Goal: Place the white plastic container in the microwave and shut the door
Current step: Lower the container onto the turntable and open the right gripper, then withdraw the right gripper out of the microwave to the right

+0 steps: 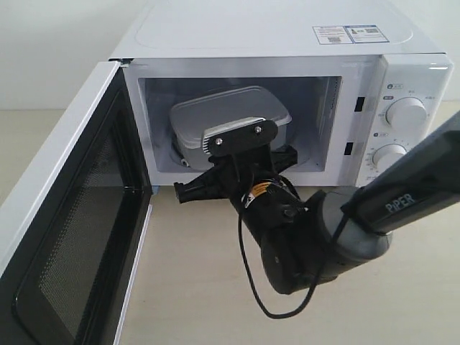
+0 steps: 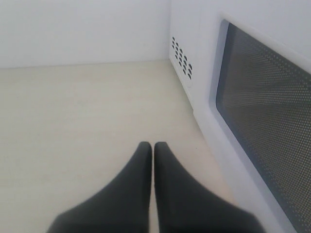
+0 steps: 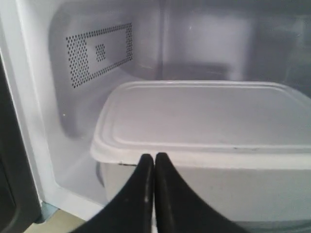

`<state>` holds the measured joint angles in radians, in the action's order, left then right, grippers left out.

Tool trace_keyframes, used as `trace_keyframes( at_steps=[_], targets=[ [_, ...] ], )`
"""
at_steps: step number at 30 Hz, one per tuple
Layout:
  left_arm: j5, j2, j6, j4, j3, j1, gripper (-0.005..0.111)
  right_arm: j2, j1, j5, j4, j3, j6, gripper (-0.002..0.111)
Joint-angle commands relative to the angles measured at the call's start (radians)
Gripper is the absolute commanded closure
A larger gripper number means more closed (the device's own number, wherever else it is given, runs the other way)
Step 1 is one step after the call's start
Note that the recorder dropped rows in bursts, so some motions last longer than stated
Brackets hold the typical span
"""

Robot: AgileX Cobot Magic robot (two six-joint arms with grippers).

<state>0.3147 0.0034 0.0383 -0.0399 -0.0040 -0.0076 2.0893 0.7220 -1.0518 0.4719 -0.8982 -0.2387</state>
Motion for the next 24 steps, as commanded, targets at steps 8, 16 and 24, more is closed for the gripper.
trace_keyframes(
  at_steps=[8, 16, 24],
  targets=[
    [0.0, -0.003, 0.007, 0.001, 0.004, 0.003, 0.103, 0.096, -0.072, 0.121, 0.06, -0.172, -0.086, 0.108],
    [0.0, -0.003, 0.007, 0.001, 0.004, 0.003, 0.103, 0.093, -0.094, 0.157, 0.057, -0.209, -0.086, 0.108],
    [0.0, -0.003, 0.007, 0.001, 0.004, 0.003, 0.103, -0.009, -0.067, 0.228, 0.071, -0.112, -0.086, 0.108]
  ],
)
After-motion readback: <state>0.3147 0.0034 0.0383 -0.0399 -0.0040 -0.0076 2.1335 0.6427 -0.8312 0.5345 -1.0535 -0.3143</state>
